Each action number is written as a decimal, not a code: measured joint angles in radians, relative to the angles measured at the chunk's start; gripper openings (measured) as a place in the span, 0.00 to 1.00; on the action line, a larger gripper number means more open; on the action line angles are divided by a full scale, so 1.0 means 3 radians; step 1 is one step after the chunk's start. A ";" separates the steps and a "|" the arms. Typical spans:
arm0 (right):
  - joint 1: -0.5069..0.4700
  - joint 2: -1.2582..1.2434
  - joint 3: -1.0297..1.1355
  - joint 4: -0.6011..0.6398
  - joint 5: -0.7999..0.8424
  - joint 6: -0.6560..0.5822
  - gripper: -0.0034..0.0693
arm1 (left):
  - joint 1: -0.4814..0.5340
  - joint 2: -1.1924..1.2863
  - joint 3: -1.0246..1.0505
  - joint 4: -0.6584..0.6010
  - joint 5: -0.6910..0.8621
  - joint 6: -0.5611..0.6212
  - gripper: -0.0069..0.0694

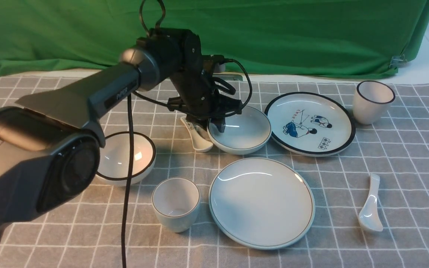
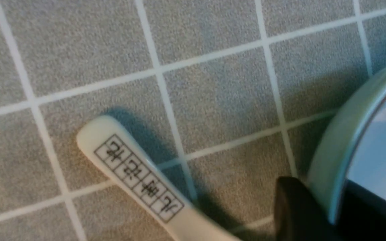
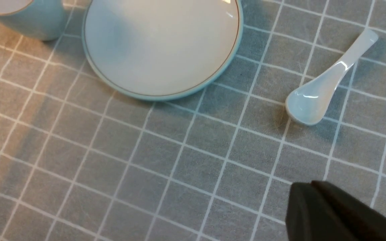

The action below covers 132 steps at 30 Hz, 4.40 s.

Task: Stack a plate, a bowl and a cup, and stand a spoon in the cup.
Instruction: Use the left arm to grab a blue rice bowl, then use the left arm to put the blue rice bowl into the blue large plate in the middle, then use the left arm to grab a blue teacup, then use the left arm to put the blue teacup into the blue rice bowl in the middle

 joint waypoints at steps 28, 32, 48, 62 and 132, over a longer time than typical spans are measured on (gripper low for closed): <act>0.0000 0.0000 0.0000 -0.0048 -0.0088 -0.0035 0.14 | -0.0535 -0.0995 0.1577 -0.0522 -0.0056 0.0426 0.13; 0.0000 0.0000 0.0000 -0.0050 -0.0088 -0.0035 0.14 | -0.0526 -0.0995 0.1771 -0.0497 -0.0252 0.0413 0.13; 0.0000 0.0000 0.0000 -0.0051 -0.0113 -0.0035 0.14 | -0.0526 -0.1005 0.1841 -0.0346 -0.0350 0.0293 0.34; 0.0000 0.0000 0.0000 -0.0051 -0.0131 -0.0035 0.14 | -0.0331 -0.1968 0.2008 0.0436 0.0455 -0.0083 0.31; 0.0000 0.0002 0.0000 -0.0049 -0.0110 0.0081 0.17 | -0.0718 -0.1166 0.1610 -0.0104 -0.0032 -0.0045 0.18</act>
